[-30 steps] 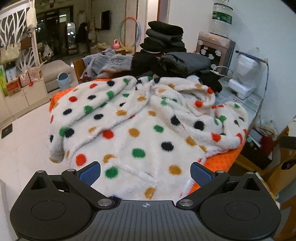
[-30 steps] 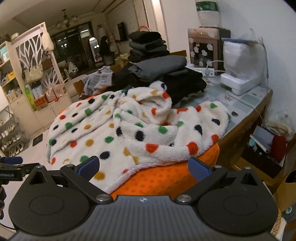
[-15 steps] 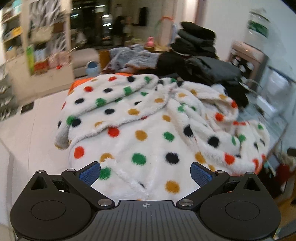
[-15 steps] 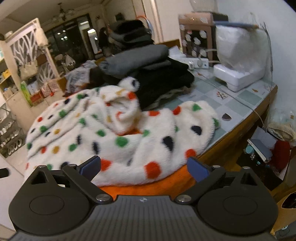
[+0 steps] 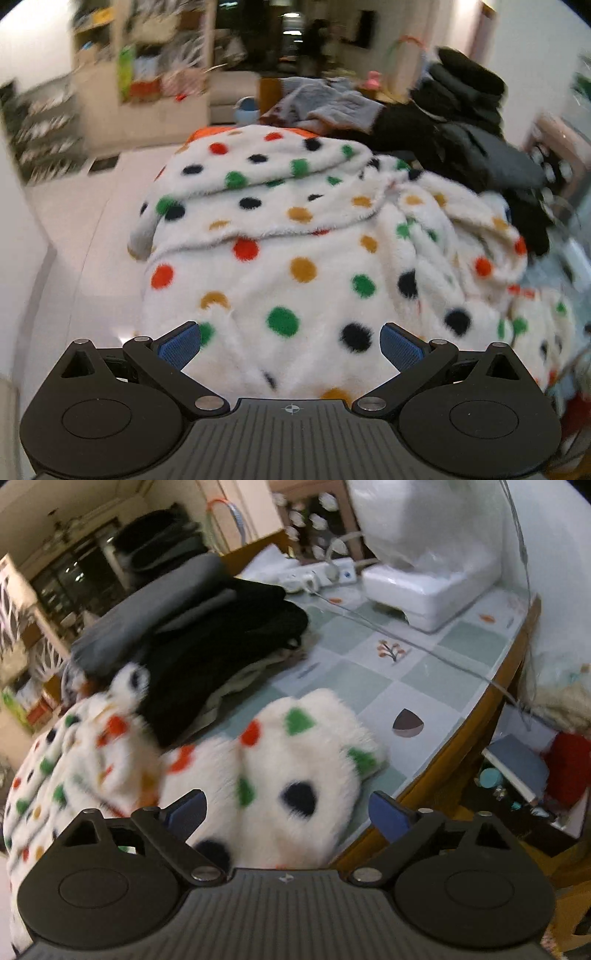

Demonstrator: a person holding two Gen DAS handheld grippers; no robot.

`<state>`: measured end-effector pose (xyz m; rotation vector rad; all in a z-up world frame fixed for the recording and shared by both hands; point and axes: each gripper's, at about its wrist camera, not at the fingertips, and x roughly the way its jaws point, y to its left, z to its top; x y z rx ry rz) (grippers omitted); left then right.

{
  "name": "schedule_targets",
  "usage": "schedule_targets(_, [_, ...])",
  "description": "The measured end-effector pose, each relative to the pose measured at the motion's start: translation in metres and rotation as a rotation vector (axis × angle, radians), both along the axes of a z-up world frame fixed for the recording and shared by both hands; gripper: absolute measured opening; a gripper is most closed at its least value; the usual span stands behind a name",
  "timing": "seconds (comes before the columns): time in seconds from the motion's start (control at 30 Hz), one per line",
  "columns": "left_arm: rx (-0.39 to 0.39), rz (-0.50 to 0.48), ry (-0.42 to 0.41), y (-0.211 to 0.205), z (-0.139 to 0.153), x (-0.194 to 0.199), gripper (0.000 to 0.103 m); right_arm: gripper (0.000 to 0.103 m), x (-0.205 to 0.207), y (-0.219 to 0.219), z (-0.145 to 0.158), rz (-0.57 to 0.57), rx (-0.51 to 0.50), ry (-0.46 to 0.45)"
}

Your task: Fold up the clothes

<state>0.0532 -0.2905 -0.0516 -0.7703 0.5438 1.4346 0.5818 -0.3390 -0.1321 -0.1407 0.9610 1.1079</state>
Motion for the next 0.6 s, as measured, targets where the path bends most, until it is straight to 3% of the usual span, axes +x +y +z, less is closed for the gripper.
schedule_targets(0.2, [0.001,0.139,0.013,-0.003,0.004,0.010,0.103,0.094,0.050,0.032,-0.042,-0.055,-0.067,0.081])
schedule_targets(0.5, [-0.019,0.325,0.029,-0.017,0.007,-0.006,0.103,0.078,0.064,0.065,-0.073,-0.045,-0.105,0.125])
schedule_targets(0.53, [-0.023,0.332,0.031,-0.019,0.006,-0.007,0.103,0.069,0.064,0.068,-0.072,-0.040,-0.104,0.123])
schedule_targets(0.57, [-0.028,0.338,0.032,-0.020,0.006,-0.008,0.103,0.054,0.064,0.071,-0.072,-0.034,-0.103,0.121])
schedule_targets(0.6, [-0.032,0.344,0.033,-0.022,0.005,-0.010,0.103,0.047,0.063,0.072,-0.070,-0.029,-0.098,0.120])
